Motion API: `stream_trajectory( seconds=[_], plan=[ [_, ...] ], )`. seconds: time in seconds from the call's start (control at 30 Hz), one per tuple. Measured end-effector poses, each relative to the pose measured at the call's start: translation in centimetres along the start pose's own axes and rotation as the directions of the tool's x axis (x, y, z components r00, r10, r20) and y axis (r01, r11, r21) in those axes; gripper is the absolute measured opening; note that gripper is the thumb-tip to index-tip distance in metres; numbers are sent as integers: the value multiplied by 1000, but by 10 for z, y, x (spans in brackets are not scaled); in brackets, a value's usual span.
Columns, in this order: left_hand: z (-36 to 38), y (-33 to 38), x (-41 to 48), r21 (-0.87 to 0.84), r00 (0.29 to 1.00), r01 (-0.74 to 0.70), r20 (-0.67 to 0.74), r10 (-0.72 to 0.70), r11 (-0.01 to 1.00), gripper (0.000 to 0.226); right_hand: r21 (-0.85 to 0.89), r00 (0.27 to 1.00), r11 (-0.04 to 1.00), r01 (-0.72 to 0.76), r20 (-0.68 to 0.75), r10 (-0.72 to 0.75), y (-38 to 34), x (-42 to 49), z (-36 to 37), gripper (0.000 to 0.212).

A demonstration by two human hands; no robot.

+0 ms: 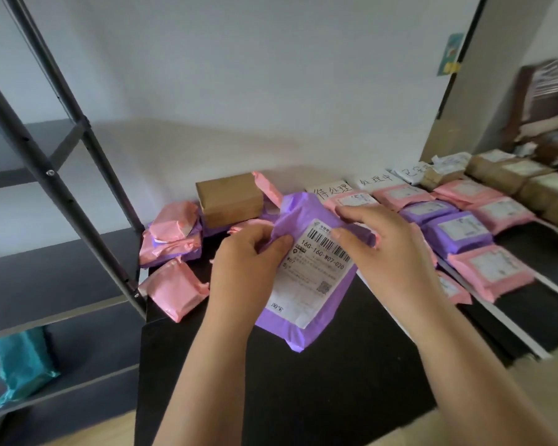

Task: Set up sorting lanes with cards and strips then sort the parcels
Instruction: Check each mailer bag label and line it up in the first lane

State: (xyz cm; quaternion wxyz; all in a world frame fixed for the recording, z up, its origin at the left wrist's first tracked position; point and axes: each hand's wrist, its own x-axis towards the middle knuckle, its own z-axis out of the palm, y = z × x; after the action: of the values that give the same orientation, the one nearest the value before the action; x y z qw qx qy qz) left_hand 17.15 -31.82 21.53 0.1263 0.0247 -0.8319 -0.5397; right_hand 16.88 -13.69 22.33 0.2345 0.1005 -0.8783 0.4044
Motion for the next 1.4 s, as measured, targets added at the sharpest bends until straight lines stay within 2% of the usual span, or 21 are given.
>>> stream_trajectory(
  seconds=[0.1,0.27,0.5,0.67,0.83,0.97,1.03,1.13,1.2,1.33,1.4],
  plan=[
    [21,12,-1,19,999,-9,35,8,1000,11,11,999,1000,-16,-35,17,20,-1,-15,28],
    [75,34,-8,25,995,-41,92,38,999,14,112,981,983,-147,-111,160,59,-11,-52,3],
    [172,70,-31,23,985,-33,170,29,999,2,146,931,937,-316,-141,336,133,-33,-128,5],
    [237,83,-50,74,998,-39,58,35,996,32,123,871,897,-426,-214,443,196,-51,-183,4],
    [289,77,-69,94,991,128,20,-131,987,51,228,777,830,-509,-292,557,252,-60,-237,14],
    [327,73,-80,72,952,264,144,-272,962,42,285,722,777,-562,-289,628,283,-64,-258,9],
    [343,70,-83,67,934,293,196,-300,954,30,319,713,757,-570,-266,649,295,-62,-259,9],
    [360,64,-75,60,929,302,205,-308,952,26,339,709,741,-579,-239,663,315,-56,-255,9],
    [371,58,-63,82,916,320,226,-330,944,23,310,707,733,-605,-214,674,332,-49,-250,10],
    [397,43,-36,186,882,322,299,-366,928,4,203,695,707,-677,-140,706,370,-32,-236,14],
    [413,36,-21,239,864,304,339,-372,922,11,138,684,696,-705,-124,718,387,-25,-228,12]
  ],
)
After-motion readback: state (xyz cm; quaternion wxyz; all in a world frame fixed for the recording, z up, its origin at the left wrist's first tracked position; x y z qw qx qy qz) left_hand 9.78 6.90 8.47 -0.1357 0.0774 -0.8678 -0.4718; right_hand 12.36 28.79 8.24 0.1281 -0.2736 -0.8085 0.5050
